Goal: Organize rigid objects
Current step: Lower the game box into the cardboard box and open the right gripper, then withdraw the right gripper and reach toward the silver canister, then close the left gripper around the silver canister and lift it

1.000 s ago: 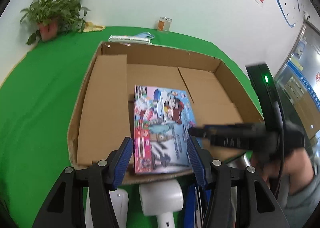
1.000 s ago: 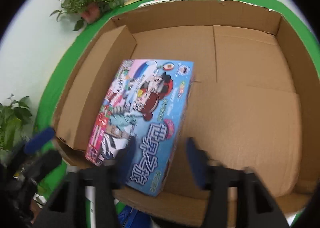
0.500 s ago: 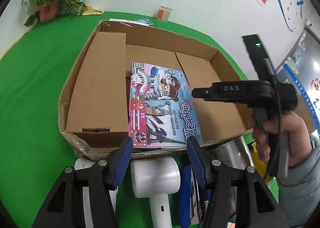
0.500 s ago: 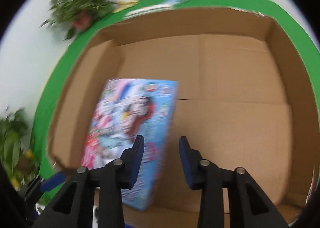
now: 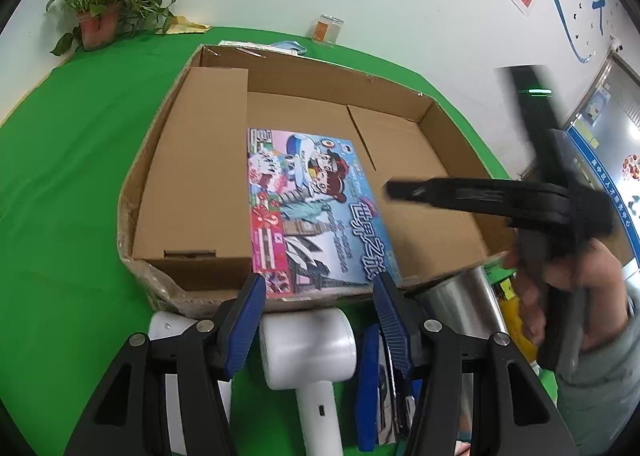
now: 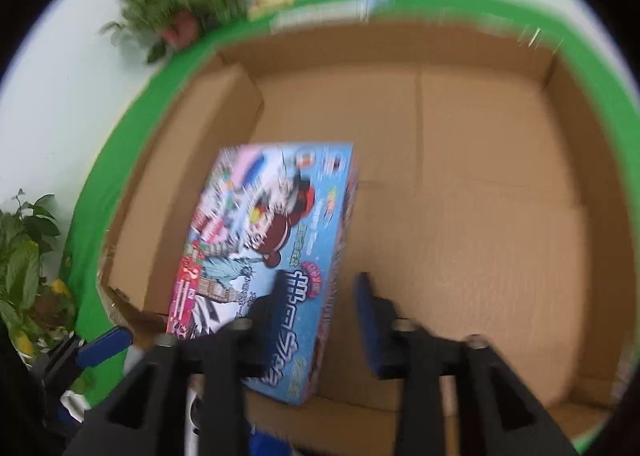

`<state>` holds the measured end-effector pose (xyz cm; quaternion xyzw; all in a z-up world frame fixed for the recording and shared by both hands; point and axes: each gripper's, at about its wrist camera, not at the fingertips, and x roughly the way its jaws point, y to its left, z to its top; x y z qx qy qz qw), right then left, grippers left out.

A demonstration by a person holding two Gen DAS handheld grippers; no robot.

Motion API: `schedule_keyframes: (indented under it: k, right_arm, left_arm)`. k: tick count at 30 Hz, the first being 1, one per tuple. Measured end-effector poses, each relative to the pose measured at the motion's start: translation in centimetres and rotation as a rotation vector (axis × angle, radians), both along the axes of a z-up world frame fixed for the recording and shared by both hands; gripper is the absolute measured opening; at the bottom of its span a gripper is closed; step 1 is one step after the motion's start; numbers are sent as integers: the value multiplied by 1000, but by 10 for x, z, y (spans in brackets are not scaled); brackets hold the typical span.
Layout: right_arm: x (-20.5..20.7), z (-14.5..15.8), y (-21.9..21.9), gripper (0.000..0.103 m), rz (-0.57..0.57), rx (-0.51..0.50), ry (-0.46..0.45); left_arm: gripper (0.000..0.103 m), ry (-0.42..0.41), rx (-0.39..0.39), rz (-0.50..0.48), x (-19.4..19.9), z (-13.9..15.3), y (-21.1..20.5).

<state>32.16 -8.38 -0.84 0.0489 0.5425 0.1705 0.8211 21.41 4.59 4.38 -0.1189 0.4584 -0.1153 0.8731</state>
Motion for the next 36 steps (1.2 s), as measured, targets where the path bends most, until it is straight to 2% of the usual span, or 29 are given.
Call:
schedule_keyframes:
  k: [1,2,4,6,8,9,10,11,12,13,14,15,16,17,18,19,20,21,22,23,25,27,28,30,33,36]
  right_arm:
    - [-19,17,-7,75,-29,-22,-91]
    - [-32,27,-14,80,-52,-40,-150]
    - [-64,44,-26,82,-96,-84,-252]
    - [-86,51,-36,82,-112,-94,-293]
    - [-109,57,-46,82,-135,-92,-328]
    - [-121,59,-50,80,-139,-92,-348]
    - [-132,61,-54,68,-138,-103,-369]
    - [-136,64,-54,53,-144,-124,-384]
    - [-139,65,-50,27,-156,-150,-391]
    - [-147,65,-54,24,-178,-166,-395]
    - [-153,66,-57,24,-195,-159,-404]
    - [-159,66,-56,30,-202,-152,-411]
    - [-165,66,-59,55,-213,-148,-418]
    - [-170,66,-60,74,-224,-148,-426]
    - [-179,67,-63,92,-236,-145,-444]
    - [-187,68,-66,92,-247,-141,-471]
    - [-194,69,-68,92,-249,-150,-486]
    - [-198,69,-69,92,-243,-159,-492]
    - [-202,67,-71,92,-238,-160,-493]
    - [-207,66,-74,92,-240,-157,-490]
    - [-213,62,-79,92,-246,-143,-475]
    - [-221,60,-81,92,-240,-136,-470]
    - [-225,58,-82,92,-239,-139,-474]
    - [-233,54,-82,92,-220,-144,-478]
    - [-245,47,-83,92,-189,-100,-477]
    - [-255,40,-83,92,-141,-44,-467]
  left_arm:
    - [53,-1,4,0,-1,0,1]
    - [53,-2,12,1,-3,0,0]
    - [53,-4,14,7,-4,0,0]
    - [53,-18,10,17,-9,4,0]
    - [55,-93,47,28,-21,15,-4]
    - [68,-147,84,40,-30,23,-6]
    - [81,-219,139,61,-41,34,-12]
    - [102,-283,189,88,-52,43,-17]
    - [103,-364,233,118,-66,53,-23]
    - [103,-414,250,121,-77,59,-29]
    - [103,-428,249,111,-82,62,-33]
    - [103,-428,239,95,-86,62,-39]
    - [103,-420,235,97,-88,62,-43]
    - [102,-415,233,108,-92,61,-47]
    - [99,-426,230,114,-96,60,-51]
    - [92,-448,230,122,-102,60,-54]
    - [59,-454,229,124,-107,58,-57]
    - [19,-428,214,106,-107,55,-60]
    - [5,-389,176,84,-106,51,-62]
    - [3,-375,143,77,-110,49,-63]
    - [16,-381,103,61,-116,46,-68]
    - [102,-354,147,67,-117,44,-79]
    - [99,-383,160,92,-120,42,-83]
    - [103,-412,172,94,-122,37,-89]
    - [103,-385,175,64,-117,27,-97]
    - [103,-350,137,46,-114,16,-97]
